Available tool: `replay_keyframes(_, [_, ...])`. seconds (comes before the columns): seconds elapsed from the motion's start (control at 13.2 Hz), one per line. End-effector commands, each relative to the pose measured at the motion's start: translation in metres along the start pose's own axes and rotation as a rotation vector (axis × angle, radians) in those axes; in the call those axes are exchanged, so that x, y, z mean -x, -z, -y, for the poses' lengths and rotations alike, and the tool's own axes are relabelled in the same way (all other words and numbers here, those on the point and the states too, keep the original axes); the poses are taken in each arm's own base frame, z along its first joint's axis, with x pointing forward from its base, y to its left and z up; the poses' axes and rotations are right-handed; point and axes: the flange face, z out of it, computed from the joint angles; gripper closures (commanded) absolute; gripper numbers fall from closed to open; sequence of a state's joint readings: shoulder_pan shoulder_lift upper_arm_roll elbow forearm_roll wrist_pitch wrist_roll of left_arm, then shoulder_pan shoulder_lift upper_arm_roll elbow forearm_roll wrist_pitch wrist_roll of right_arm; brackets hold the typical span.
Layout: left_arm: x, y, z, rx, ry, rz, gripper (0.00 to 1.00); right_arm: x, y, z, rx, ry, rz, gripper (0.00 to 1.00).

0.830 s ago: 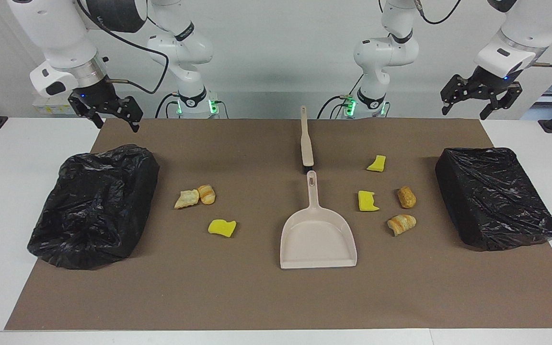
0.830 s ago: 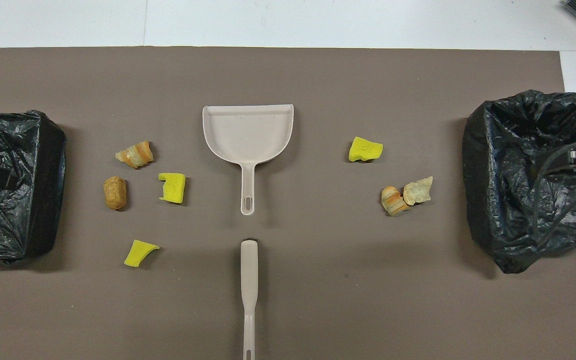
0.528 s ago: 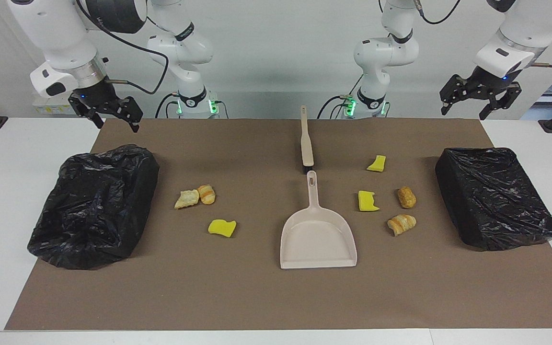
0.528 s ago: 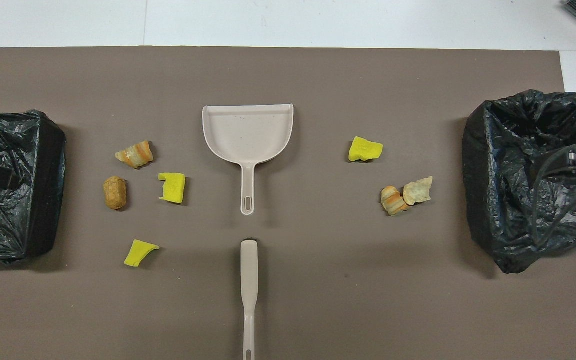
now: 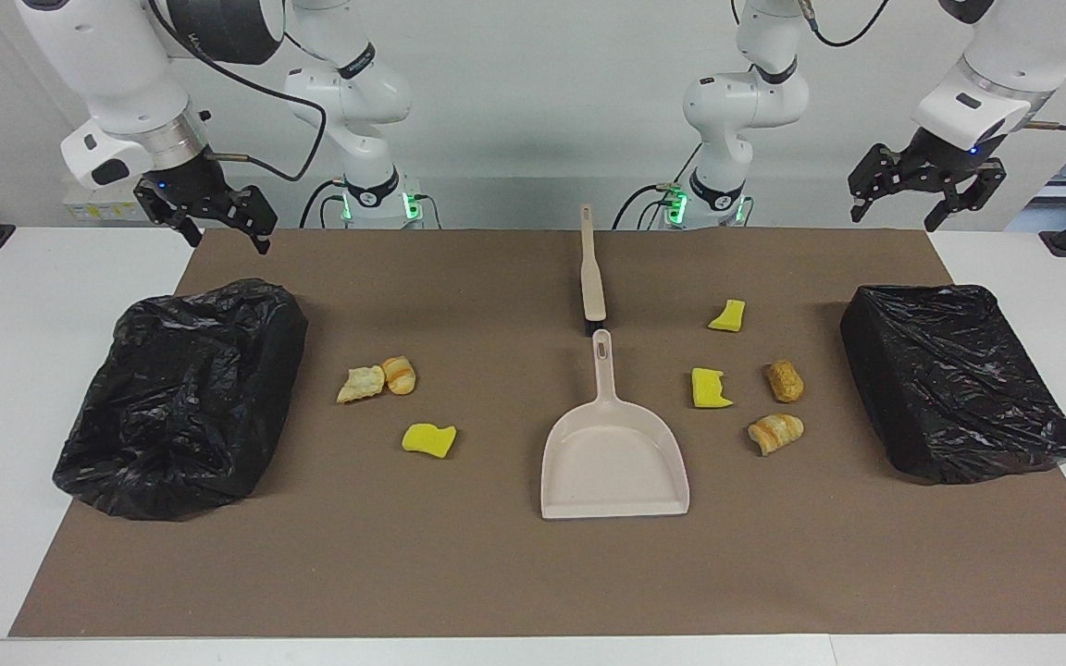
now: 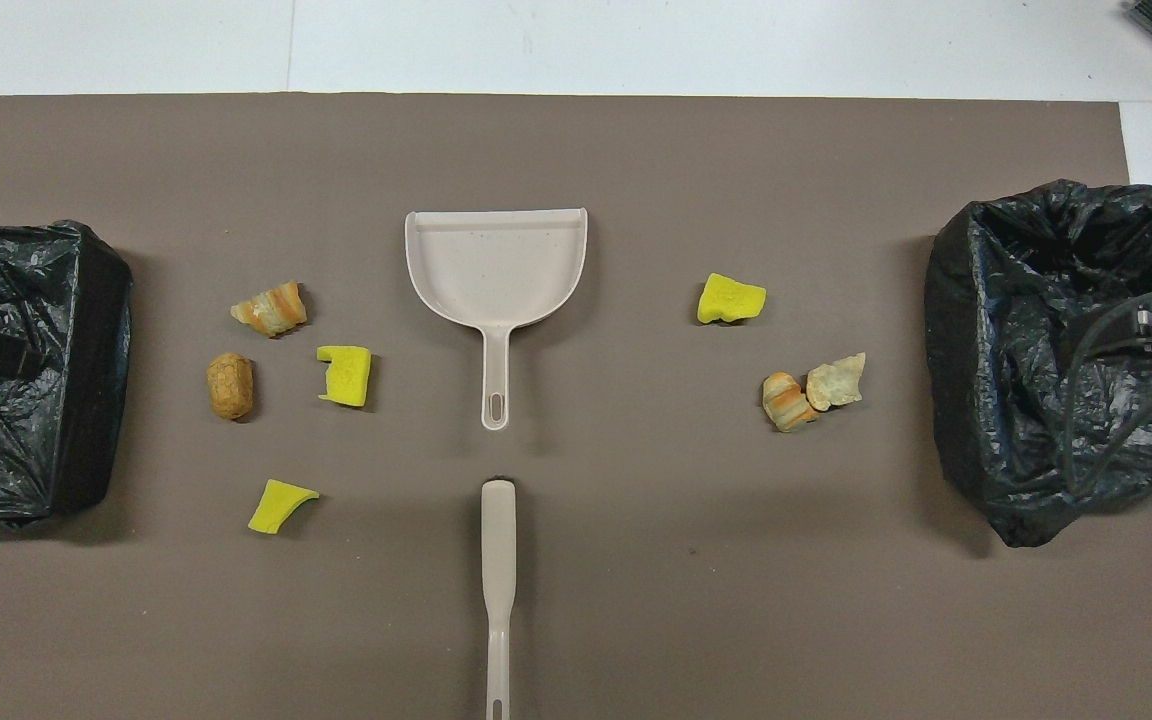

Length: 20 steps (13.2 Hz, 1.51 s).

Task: Sweep and dump trash in bin

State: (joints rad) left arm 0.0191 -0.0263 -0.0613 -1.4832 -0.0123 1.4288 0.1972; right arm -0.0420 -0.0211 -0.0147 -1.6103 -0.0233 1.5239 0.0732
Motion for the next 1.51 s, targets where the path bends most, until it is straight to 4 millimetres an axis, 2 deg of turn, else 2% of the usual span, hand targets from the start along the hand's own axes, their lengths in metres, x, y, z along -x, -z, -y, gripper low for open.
replay_keyframes(0.0, [0.005,-0.005,-0.007,-0.002,-0.004,-0.014,0.0,0.009,0.001,0.007,-0.022,0.003,-0.001,0.0])
replay_keyframes(0.08, [0.009,-0.005,-0.014,-0.003,-0.014,-0.017,0.0,0.006,-0.002,0.012,-0.022,0.01,0.008,0.0])
replay_keyframes(0.23, [0.024,-0.021,-0.046,-0.004,-0.069,0.004,0.0,-0.007,-0.022,0.034,-0.017,0.044,0.037,0.0])
replay_keyframes(0.3, [0.034,-0.028,-0.061,-0.007,-0.092,0.001,0.0,-0.013,-0.025,0.046,-0.019,0.048,0.028,0.0])
replay_keyframes(0.53, [0.067,-0.063,-0.124,-0.017,-0.139,0.024,0.0,-0.032,-0.051,0.097,-0.027,0.089,0.018,0.0])
replay_keyframes(0.75, [0.087,-0.109,-0.194,-0.032,-0.132,0.054,0.0,-0.046,-0.079,0.166,-0.05,0.119,-0.001,0.0])
replay_keyframes(0.91, [0.1,-0.138,-0.233,-0.035,-0.086,0.035,0.0,-0.056,-0.097,0.22,-0.066,0.089,0.008,0.0])
replay_keyframes(0.98, [0.107,-0.148,-0.246,-0.036,-0.086,0.035,0.0,-0.062,-0.106,0.238,-0.078,0.068,0.0,0.0])
replay_keyframes(1.13, [0.115,-0.177,-0.271,-0.011,-0.061,0.032,0.0,-0.061,-0.131,0.281,-0.108,0.086,0.002,0.0])
replay_keyframes(1.21, [0.122,-0.192,-0.29,-0.003,-0.041,0.015,0.0,-0.063,-0.14,0.293,-0.13,0.062,-0.006,0.0])
replay_keyframes(1.43, [0.143,-0.232,-0.322,-0.014,-0.037,0.028,0.0,-0.055,-0.167,0.358,-0.155,0.071,-0.004,0.0])
